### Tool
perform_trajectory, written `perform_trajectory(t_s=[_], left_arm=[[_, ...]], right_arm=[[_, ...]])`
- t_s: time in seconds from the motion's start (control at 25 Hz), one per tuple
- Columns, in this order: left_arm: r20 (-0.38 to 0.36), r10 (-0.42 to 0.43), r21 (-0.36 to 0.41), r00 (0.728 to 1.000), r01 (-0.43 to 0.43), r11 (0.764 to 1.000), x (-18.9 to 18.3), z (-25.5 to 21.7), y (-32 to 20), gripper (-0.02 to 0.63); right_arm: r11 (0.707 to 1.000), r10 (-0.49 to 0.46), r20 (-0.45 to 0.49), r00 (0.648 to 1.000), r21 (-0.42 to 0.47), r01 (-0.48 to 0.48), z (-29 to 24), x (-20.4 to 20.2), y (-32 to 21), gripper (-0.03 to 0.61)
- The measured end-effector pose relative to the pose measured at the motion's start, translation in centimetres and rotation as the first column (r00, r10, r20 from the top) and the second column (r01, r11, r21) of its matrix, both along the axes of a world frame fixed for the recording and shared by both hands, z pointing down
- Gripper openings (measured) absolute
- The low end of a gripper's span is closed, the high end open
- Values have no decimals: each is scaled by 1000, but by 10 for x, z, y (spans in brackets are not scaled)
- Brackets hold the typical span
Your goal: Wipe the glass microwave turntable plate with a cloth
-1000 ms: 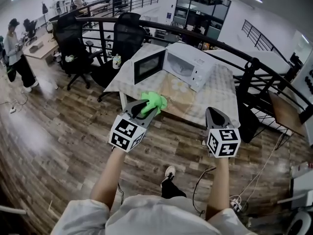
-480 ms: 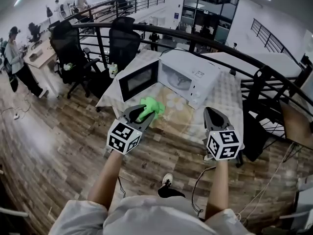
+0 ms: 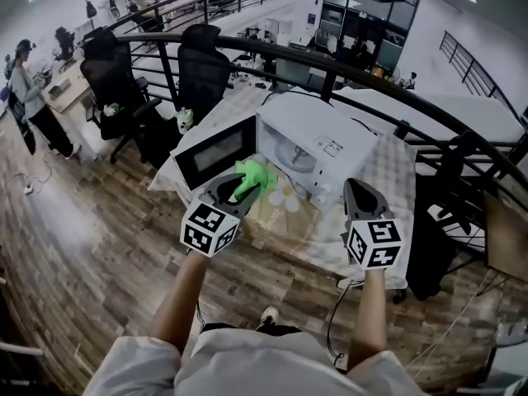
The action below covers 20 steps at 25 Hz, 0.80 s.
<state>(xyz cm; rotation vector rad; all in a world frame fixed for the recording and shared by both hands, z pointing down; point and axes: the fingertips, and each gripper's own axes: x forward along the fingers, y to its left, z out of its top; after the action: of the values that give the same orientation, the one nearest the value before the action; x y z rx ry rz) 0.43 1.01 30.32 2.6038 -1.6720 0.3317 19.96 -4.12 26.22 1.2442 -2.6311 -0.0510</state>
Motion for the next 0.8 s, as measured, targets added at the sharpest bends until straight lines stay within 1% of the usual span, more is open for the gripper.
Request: perform_trajectory(t_s=[0.16, 0.36, 0.44, 0.52, 0.68, 0.8], left_arm=[[-5, -9, -26, 1000, 9, 1000, -7, 10, -38, 133], [4, -21, -75, 1000, 21, 997, -26, 30, -89, 130], [0, -21, -99, 1000, 21, 995, -39, 43, -110, 126], [4, 3, -118, 1000, -3, 993, -51, 54, -130, 124], [1, 94, -156, 996, -93, 983, -67, 83, -171, 122], [-37, 162, -172, 986, -166, 971, -74, 108, -207, 124]], right_arm=[[998, -49, 7, 999, -49, 49, 12, -12, -31, 14], [998, -16, -13, 1000, -67, 15, 26, -26, -72, 14], [997, 15, -14, 1000, -71, -16, 35, -34, -85, 15], [994, 65, -31, 997, -80, -67, 46, -43, -96, 15], [977, 181, -85, 980, -98, -189, 68, -61, -113, 15], [958, 250, -96, 963, -118, -261, 84, -76, -125, 14]])
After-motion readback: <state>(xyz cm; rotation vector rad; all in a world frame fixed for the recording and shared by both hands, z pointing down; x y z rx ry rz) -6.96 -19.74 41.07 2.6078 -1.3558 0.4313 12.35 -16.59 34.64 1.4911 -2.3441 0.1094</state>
